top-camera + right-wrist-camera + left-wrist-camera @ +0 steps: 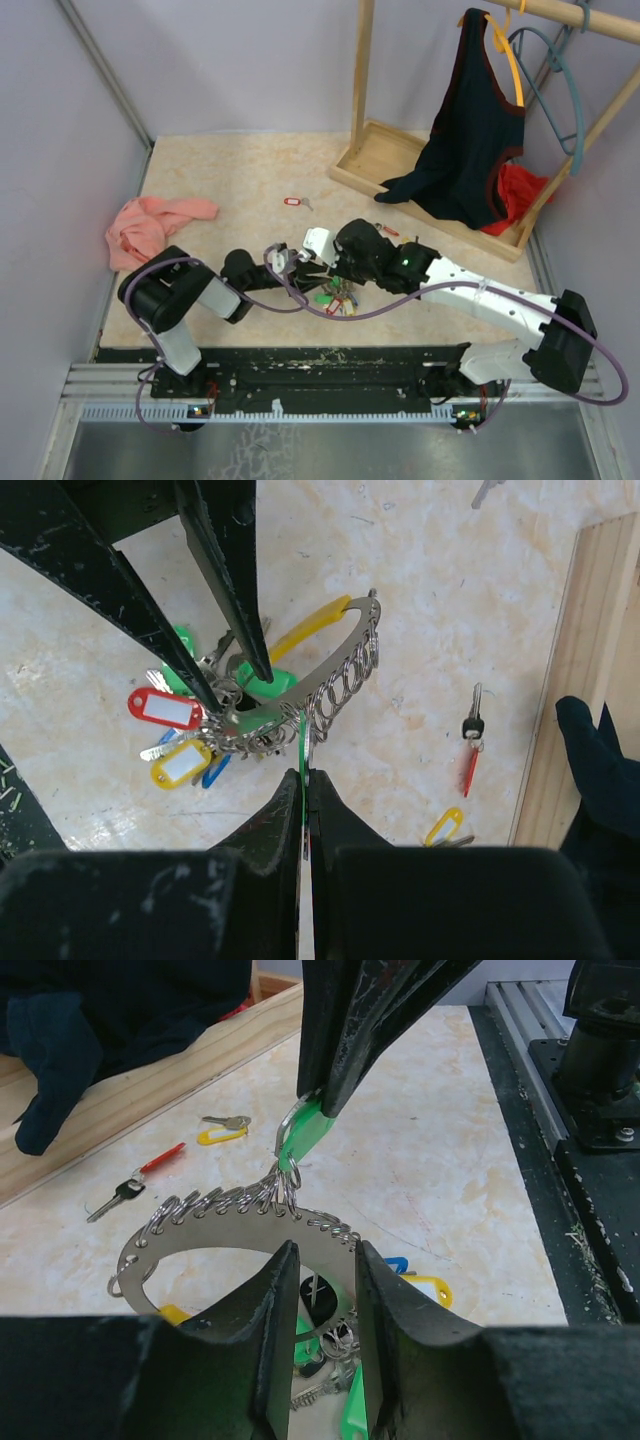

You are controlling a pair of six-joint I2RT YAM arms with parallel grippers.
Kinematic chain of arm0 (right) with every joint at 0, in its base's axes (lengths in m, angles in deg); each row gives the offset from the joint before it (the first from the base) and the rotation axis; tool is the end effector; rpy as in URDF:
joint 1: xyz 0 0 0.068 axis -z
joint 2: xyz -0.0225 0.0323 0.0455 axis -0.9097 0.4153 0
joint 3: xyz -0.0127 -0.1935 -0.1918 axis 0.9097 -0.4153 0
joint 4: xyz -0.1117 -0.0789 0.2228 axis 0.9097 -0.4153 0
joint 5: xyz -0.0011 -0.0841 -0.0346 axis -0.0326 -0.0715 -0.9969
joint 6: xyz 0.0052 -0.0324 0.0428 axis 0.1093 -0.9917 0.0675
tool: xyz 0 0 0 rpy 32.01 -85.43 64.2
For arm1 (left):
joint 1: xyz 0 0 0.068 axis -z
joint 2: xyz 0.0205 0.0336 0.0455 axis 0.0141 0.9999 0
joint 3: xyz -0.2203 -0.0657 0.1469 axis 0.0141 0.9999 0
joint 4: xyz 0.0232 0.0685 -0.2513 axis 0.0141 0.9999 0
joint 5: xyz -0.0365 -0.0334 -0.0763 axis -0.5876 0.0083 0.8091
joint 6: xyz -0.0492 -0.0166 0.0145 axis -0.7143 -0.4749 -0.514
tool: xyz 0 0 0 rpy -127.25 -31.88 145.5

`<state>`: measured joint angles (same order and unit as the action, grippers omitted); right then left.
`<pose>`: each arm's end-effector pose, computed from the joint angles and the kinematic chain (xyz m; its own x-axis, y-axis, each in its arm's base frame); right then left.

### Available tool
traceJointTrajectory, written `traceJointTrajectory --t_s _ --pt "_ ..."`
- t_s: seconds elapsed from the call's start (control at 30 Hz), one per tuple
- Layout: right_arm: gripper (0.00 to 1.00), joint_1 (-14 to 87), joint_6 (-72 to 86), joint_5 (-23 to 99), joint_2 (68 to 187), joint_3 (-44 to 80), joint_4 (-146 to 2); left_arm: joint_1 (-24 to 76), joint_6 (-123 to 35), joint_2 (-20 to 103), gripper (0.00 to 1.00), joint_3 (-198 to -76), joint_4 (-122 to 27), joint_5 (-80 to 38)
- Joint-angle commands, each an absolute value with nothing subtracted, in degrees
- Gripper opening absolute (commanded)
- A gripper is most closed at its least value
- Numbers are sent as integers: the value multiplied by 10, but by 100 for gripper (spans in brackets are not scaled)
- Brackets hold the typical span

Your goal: Put the keys on the keyring

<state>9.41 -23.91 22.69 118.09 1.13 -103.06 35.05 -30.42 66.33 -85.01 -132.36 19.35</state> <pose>0.1528 0.2181 0.2915 -0.0460 -0.7902 -0.6111 -0.8586 0.3439 -0.3801 0.1991 -0.1768 0.1544 0.1367 -0.0678 -0.9883 0.9859 0.1067 0.1290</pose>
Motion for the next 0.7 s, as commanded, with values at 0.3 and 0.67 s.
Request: traceJointTrajectory --t_s 0.3,0.67 --pt "0 93 -242 246 1208 67 -1019 354 -314 684 34 -871 -1479 164" --pt "0 87 -236 256 1214 74 -1016 362 -320 699 29 -884 -1479 158"
